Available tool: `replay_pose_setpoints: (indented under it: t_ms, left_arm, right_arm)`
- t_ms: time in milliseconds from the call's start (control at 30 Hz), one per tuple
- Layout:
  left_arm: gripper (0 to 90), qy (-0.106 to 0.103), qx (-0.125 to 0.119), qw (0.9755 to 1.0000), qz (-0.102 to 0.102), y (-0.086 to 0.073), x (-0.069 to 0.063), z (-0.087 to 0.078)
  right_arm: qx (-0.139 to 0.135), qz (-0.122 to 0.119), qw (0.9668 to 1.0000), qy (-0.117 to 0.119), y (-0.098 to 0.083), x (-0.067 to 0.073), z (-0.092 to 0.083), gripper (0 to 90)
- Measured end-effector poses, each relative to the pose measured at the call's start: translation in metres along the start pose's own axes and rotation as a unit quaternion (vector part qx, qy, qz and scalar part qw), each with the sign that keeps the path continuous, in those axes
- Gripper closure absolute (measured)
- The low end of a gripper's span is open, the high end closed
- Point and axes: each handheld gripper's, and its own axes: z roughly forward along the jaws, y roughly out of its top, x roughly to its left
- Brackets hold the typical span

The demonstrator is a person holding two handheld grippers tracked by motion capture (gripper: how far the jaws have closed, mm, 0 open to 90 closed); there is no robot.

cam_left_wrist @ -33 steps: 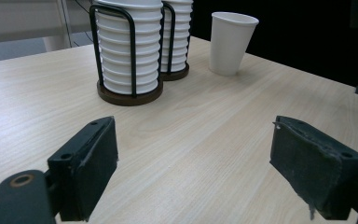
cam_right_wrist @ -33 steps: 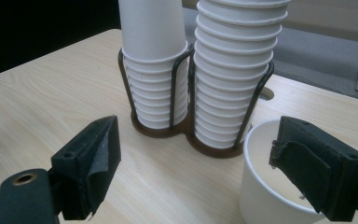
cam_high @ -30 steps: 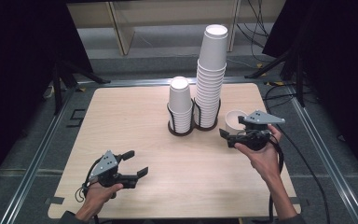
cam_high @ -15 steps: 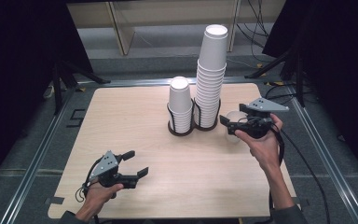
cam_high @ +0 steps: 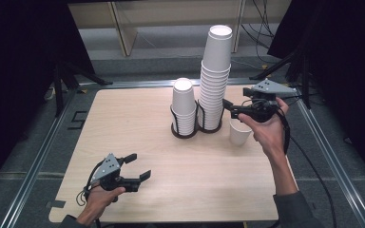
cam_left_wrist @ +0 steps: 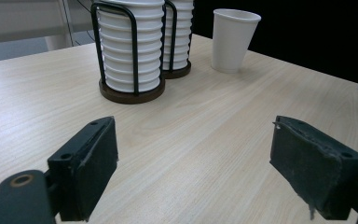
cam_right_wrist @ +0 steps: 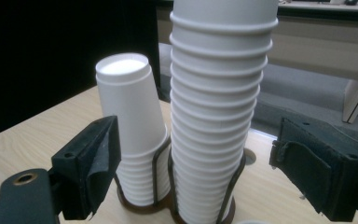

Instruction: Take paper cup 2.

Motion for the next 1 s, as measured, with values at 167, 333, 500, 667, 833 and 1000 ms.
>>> replay_pose_setpoints:
  t_ms: [167, 333, 500, 667, 833, 1000]
  left_arm:
    - [14.6, 0.000, 0.002, 1.0000, -0.001, 0.000, 0.000, 0.000]
    - [14.6, 0.003, 0.008, 1.0000, -0.001, 0.000, -0.001, 0.000]
    - [14.6, -0.001, 0.004, 1.0000, 0.000, 0.000, -0.001, 0.001]
    - [14.6, -0.002, 0.003, 1.0000, -0.001, -0.001, -0.001, 0.001]
    - [14.6, -0.003, 0.002, 1.0000, 0.000, -0.001, -0.001, 0.001]
    - [14.6, 0.003, 0.014, 0.9999, 0.001, 0.000, -0.002, -0.001]
  right_arm:
    - [-0.011, 0.006, 0.9999, -0.003, 0.017, -0.004, 0.008, 15.3]
    - [-0.017, 0.002, 0.9998, -0.009, 0.035, -0.008, 0.015, 15.2]
    - [-0.026, -0.004, 0.9995, -0.014, 0.051, -0.012, 0.023, 15.2]
    - [-0.034, -0.003, 0.9994, -0.008, 0.066, -0.014, 0.034, 15.2]
    - [-0.021, -0.013, 0.9996, -0.012, 0.083, -0.015, 0.047, 15.3]
    - [-0.015, -0.017, 0.9996, -0.019, 0.095, -0.015, 0.058, 15.3]
